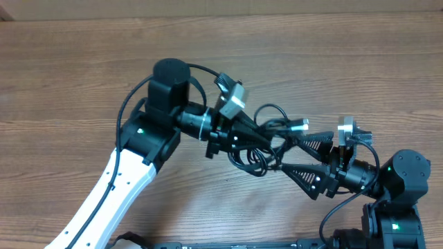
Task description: Untangle cables
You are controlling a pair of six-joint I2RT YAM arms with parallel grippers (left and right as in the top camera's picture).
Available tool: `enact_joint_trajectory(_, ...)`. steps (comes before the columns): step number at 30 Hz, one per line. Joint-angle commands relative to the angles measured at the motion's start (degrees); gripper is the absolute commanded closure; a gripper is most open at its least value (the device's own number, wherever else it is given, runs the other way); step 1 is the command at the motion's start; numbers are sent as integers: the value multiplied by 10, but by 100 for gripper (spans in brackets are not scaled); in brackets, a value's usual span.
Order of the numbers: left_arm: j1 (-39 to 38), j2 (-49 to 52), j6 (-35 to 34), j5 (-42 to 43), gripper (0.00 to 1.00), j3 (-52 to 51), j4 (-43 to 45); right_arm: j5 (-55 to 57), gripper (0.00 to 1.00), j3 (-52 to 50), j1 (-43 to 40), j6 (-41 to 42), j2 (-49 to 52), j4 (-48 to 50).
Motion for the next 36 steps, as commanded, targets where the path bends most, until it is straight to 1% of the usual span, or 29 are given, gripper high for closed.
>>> enact_joint_trajectory(1, -17, -12, 23, 16, 96, 12, 0, -15, 4, 1, -1, -5, -2, 8)
enact_joint_trajectory(3, -24, -12, 23, -18, 96, 12, -12, -22, 7, 1, -1, -5, -2, 13)
enact_joint_trajectory(6, -29, -12, 23, -67, 96, 12, -44, -33, 17, 1, -1, -5, -2, 21)
enact_joint_trajectory(11, -30, -12, 26, -72, 96, 12, -55, -34, 32, 1, -1, -5, -2, 21)
enact_joint_trajectory(12, -32, -11, 26, -72, 96, 12, -55, -34, 37, 1, -1, -5, -2, 21)
enact_joint_trajectory(13, -35, -11, 26, -72, 96, 12, -55, -34, 44, 1, -1, -5, -2, 21)
enact_joint_trajectory(14, -43, -10, 26, -79, 96, 12, -55, -37, 56, 1, -1, -5, -2, 21)
enact_joint_trajectory(15, -49, -10, 26, -81, 96, 12, -55, -44, 60, 1, -1, -5, -2, 25)
enact_joint_trajectory(17, -57, -9, 26, -83, 96, 12, -55, -60, 64, 1, -1, -5, -2, 36)
enact_joint_trajectory(21, -66, -8, 25, -106, 96, 12, -56, -80, 65, 1, -1, -5, -2, 47)
enact_joint_trajectory(23, -67, -8, 25, -117, 96, 12, -55, -81, 77, 1, -1, -5, -2, 47)
enact_joint_trajectory(24, -67, -8, 25, -123, 96, 12, -55, -81, 87, 1, -1, -5, -2, 47)
enact_joint_trajectory(25, -67, -8, 20, -132, 93, 12, -55, -81, 96, 1, -1, -5, -2, 47)
enact_joint_trajectory(26, -66, -8, 17, -132, 88, 12, -55, -81, 96, 1, -1, -5, -2, 47)
enact_joint_trajectory(27, -65, -8, 16, -131, 78, 12, -55, -81, 96, 1, -1, -5, -2, 47)
enact_joint_trajectory(28, -63, -8, 6, -131, 64, 12, -55, -81, 96, 1, -1, -5, -2, 46)
enact_joint_trajectory(29, -58, -8, -5, -131, 30, 12, -55, -81, 96, 1, -1, -5, -2, 46)
enact_joint_trajectory(30, -54, -8, -10, -125, 26, 12, -54, -81, 96, 1, -1, -5, -2, 46)
enact_joint_trajectory(33, -39, -8, -10, -82, 21, 12, -50, -81, 96, 1, -1, -5, -2, 46)
enact_joint_trajectory(36, -15, -9, -10, -24, 20, 12, -51, -81, 96, 1, -1, -5, -2, 46)
